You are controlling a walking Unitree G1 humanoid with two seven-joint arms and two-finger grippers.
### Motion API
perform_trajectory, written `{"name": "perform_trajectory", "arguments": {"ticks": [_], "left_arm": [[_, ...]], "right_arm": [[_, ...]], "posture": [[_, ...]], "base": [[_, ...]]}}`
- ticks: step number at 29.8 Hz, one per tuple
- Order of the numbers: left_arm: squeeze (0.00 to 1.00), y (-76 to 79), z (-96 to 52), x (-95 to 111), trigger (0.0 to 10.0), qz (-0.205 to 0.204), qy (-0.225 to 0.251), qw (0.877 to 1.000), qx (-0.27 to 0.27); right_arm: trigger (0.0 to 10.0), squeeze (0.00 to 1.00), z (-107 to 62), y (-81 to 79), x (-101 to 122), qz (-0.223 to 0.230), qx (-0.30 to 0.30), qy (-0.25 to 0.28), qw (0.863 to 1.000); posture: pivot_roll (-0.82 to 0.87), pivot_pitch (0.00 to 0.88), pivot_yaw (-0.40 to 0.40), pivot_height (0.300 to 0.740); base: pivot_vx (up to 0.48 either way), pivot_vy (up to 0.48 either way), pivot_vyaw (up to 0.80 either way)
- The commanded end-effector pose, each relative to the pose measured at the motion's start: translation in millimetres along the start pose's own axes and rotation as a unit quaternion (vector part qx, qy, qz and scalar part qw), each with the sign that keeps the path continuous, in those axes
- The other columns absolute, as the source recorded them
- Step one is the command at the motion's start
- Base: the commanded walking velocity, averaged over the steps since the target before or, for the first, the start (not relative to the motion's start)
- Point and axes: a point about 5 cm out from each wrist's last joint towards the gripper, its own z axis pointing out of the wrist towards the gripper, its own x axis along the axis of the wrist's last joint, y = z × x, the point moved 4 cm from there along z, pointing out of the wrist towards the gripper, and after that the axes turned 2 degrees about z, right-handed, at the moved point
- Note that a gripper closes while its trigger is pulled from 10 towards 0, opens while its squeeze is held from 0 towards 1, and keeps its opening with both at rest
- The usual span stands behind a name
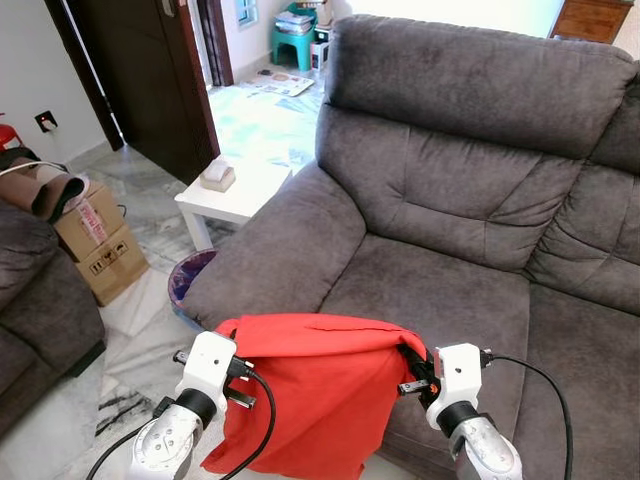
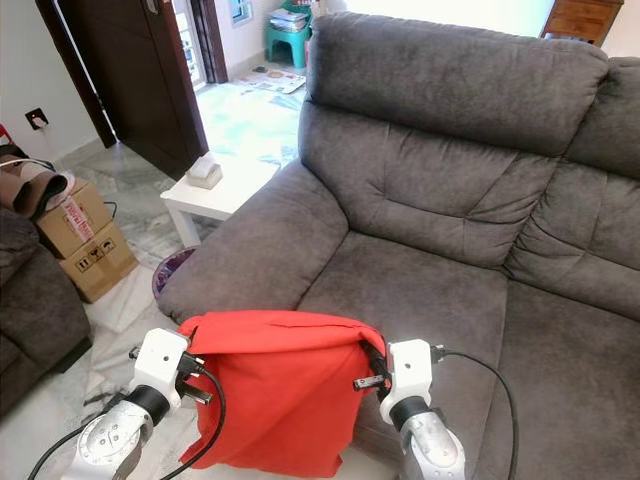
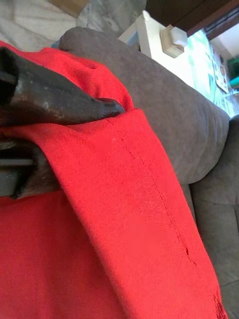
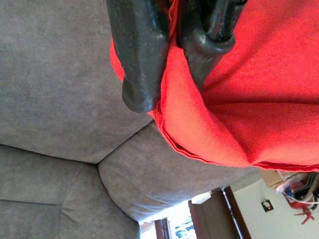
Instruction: Move the pillow to the sofa from floor
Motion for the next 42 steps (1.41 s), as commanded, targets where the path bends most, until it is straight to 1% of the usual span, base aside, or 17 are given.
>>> {"name": "perform_trajectory", "arguments": {"ticks": [1, 4, 7, 10, 16, 27, 31, 32, 33, 35, 39, 42], "left_arm": [[0.00, -17.2, -1.6, 11.3, 10.0, -0.006, 0.023, 0.999, 0.033], [0.00, -12.9, -2.2, 9.5, 10.0, -0.010, 0.021, 0.999, 0.024], [0.00, -12.0, -2.7, 9.5, 10.0, -0.011, 0.022, 0.999, 0.023], [0.00, -11.9, -3.5, 9.6, 10.0, -0.011, 0.022, 0.999, 0.022], [0.00, -13.3, -4.4, 9.5, 10.0, -0.012, 0.022, 0.999, 0.024], [0.00, -11.1, -3.9, 11.0, 10.0, -0.019, 0.027, 0.999, 0.021], [0.00, -11.1, -4.3, 10.8, 10.0, -0.022, 0.026, 0.999, 0.022], [0.00, -11.1, -4.4, 10.6, 10.0, -0.023, 0.026, 0.999, 0.023], [0.00, -11.0, -4.5, 10.0, 10.0, -0.022, 0.024, 0.999, 0.023], [0.00, -11.1, -4.6, 9.8, 10.0, -0.019, 0.023, 0.999, 0.023], [0.00, -11.5, -4.8, 9.6, 10.0, -0.013, 0.021, 0.999, 0.024], [0.00, -9.0, -5.4, 6.6, 10.0, -0.010, 0.015, 1.000, 0.017]], "right_arm": [[10.0, 0.00, -1.6, 19.9, 12.6, -0.006, -0.042, 0.028, 0.999], [10.0, 0.00, -1.6, 19.6, 10.6, -0.006, -0.043, 0.025, 0.999], [10.0, 0.00, -1.3, 19.2, 11.0, -0.004, -0.043, 0.026, 0.999], [10.0, 0.00, -0.3, 17.6, 11.3, -0.006, -0.040, 0.026, 0.999], [10.0, 0.00, 0.0, 19.8, 10.9, -0.004, -0.044, 0.025, 0.999], [10.0, 0.00, -0.7, 22.2, 11.0, -0.008, -0.047, 0.026, 0.999], [10.0, 0.00, -0.3, 20.5, 13.3, -0.011, -0.041, 0.034, 0.999], [10.0, 0.00, 0.0, 16.9, 16.2, -0.006, -0.032, 0.044, 0.999], [10.0, 0.00, 0.3, 9.4, 21.0, -0.001, -0.013, 0.059, 0.998], [10.0, 0.00, 0.6, 6.6, 22.3, -0.003, -0.008, 0.062, 0.998], [10.0, 0.00, 0.7, 7.3, 22.8, -0.001, -0.010, 0.063, 0.998], [10.0, 0.00, 0.6, 7.9, 23.5, 0.003, -0.009, 0.065, 0.998]], "posture": [[0.03, 0.098, 0.026, 0.740], [0.03, 0.098, 0.025, 0.740], [0.03, 0.099, 0.026, 0.740], [0.03, 0.099, 0.026, 0.740], [0.03, 0.099, 0.026, 0.740], [0.03, 0.098, 0.024, 0.740], [0.03, 0.098, 0.024, 0.740], [0.03, 0.098, 0.024, 0.740], [0.03, 0.098, 0.024, 0.740], [0.03, 0.098, 0.024, 0.740], [0.03, 0.098, 0.023, 0.740], [0.03, 0.097, 0.023, 0.740]], "base": [[0.000, 0.000, -0.80], [0.000, 0.000, -0.80], [0.000, 0.000, -0.80], [0.000, 0.000, -0.80], [0.000, 0.000, -0.80], [0.000, 0.000, -0.80], [0.000, 0.000, -0.80], [0.000, 0.000, 0.00], [0.000, 0.000, 0.00], [0.000, 0.000, 0.00], [0.000, 0.000, 0.00], [0.000, -0.383, 0.00]]}}
